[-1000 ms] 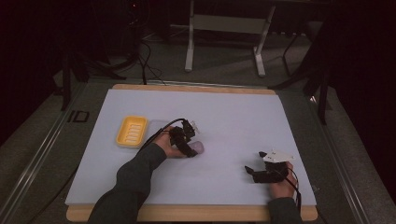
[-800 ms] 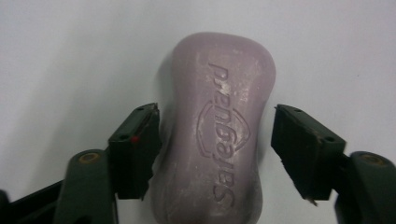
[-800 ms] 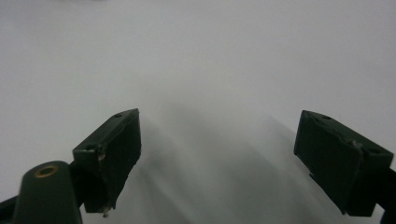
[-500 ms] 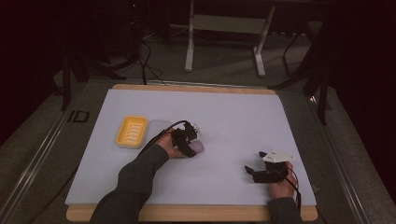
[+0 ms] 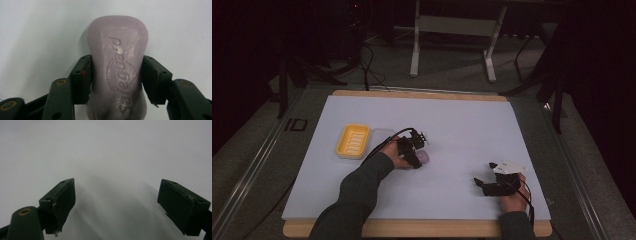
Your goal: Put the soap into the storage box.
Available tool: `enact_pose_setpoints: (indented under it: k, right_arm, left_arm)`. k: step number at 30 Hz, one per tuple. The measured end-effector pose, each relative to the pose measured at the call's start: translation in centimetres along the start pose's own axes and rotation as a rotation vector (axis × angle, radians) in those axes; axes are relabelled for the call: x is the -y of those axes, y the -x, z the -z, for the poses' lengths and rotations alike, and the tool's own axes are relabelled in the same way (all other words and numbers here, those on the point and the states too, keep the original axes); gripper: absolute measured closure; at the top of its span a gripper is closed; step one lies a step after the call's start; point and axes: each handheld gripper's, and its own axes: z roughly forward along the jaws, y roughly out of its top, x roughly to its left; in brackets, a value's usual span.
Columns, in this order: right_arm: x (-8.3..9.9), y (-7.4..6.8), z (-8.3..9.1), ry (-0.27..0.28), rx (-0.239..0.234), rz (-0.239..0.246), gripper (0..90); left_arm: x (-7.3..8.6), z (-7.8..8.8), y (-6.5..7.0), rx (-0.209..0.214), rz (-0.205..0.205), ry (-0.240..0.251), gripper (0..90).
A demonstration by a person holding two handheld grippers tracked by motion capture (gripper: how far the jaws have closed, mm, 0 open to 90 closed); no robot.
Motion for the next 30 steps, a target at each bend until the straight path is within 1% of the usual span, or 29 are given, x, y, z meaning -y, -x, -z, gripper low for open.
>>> enact_pose_setpoints:
  k: [3,6,10,14,15,20,24,27,30]
  right_arm:
    - [0.0,0.0,0.0,-0.001,-0.001,-0.001,14.5]
    - [0.0,0.0,-0.1,-0.004,-0.001,0.000,14.5]
    - [0.0,0.0,-0.1,-0.007,-0.001,0.002,14.5]
    - [0.0,0.0,-0.1,-0.009,-0.002,0.003,14.5]
    - [0.0,0.0,-0.1,-0.009,-0.002,0.003,14.5]
    - [0.0,0.0,-0.1,-0.010,-0.004,0.002,14.5]
    - [0.0,0.0,-0.1,-0.012,-0.001,0.004,14.5]
    - [-0.1,0.0,-0.2,-0.016,0.000,0.007,14.5]
    - [-0.1,0.0,-0.2,-0.016,0.000,0.007,14.5]
  left_arm:
    - [-0.2,-0.1,0.0,-0.008,0.001,-0.009,45.1]
    - [-0.3,-0.1,0.0,-0.013,0.004,-0.017,47.6]
    - [-0.9,-0.1,0.2,-0.029,-0.010,-0.061,47.9]
    - [-1.2,-0.1,0.4,-0.037,-0.009,-0.093,49.3]
    - [-1.2,-0.1,0.5,-0.037,-0.003,-0.096,49.4]
    - [-1.1,0.1,0.5,-0.028,0.001,-0.128,49.5]
    - [-1.0,0.1,0.4,-0.019,-0.001,-0.135,49.4]
    - [-1.0,0.0,0.4,-0.017,0.002,-0.134,48.7]
    - [-1.0,0.0,0.5,-0.021,-0.005,-0.138,48.8]
